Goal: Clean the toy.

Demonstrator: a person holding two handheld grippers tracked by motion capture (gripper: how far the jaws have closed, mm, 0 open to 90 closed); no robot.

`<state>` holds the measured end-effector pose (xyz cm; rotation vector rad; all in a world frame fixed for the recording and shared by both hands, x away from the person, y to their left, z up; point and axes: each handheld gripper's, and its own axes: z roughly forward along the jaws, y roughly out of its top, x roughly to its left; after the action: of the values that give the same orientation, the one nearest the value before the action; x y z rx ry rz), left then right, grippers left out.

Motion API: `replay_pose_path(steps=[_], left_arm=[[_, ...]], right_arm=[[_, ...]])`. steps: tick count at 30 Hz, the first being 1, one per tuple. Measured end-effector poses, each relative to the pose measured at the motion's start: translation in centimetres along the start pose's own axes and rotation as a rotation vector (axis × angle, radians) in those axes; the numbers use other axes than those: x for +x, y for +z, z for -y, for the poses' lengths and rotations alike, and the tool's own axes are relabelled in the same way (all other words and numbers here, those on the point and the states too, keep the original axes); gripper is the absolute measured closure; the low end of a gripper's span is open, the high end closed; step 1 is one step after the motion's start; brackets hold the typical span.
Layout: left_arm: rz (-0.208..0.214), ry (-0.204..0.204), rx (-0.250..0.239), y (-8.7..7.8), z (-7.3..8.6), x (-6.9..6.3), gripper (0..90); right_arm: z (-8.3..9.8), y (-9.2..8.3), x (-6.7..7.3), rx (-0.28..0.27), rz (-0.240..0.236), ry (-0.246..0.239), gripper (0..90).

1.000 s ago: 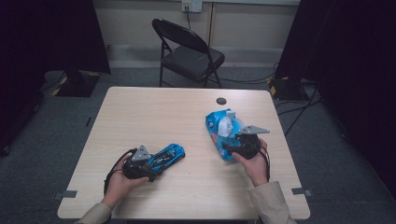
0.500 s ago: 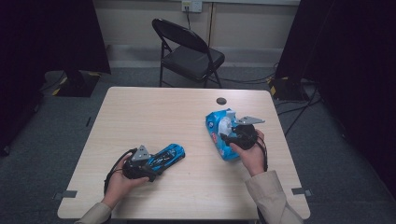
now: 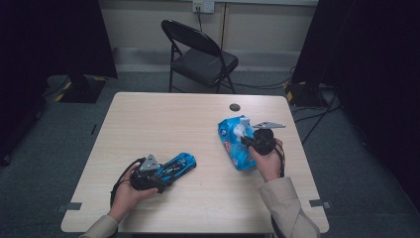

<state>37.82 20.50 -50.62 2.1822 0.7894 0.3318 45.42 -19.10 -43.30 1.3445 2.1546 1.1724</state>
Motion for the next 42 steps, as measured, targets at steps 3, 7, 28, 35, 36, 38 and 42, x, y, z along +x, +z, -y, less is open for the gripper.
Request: replay_pose_path(steps=[3, 7, 28, 35, 36, 38, 42], left_arm=[[0.000, 0.000, 0.000, 0.0, 0.0, 0.0, 24.2], [0.000, 0.000, 0.000, 0.0, 0.0, 0.0, 24.2], [0.000, 0.000, 0.000, 0.0, 0.0, 0.0, 24.2], [0.000, 0.001, 0.001, 0.0, 0.0, 0.0, 24.2], [0.000, 0.001, 0.001, 0.0, 0.0, 0.0, 24.2], [0.000, 0.000, 0.000, 0.0, 0.0, 0.0, 24.2], [0.000, 0.000, 0.001, 0.0, 0.0, 0.0, 24.2]], right_arm=[[-0.4, -0.3, 0.0, 0.000, -0.011, 0.012, 89.7], [-1.1, -0.6, 0.1, -0.005, -0.009, 0.003, 90.0], [-4.9, -3.3, 0.0, -0.082, -0.028, 0.058, 90.0], [-6.8, -4.1, 0.7, -0.103, -0.022, 0.040, 90.0], [-7.0, -4.2, 0.8, -0.108, -0.026, 0.043, 90.0], [-7.4, -4.5, 1.0, -0.121, -0.035, 0.043, 90.0], [-7.9, -4.9, 1.6, -0.129, -0.042, 0.029, 90.0]])
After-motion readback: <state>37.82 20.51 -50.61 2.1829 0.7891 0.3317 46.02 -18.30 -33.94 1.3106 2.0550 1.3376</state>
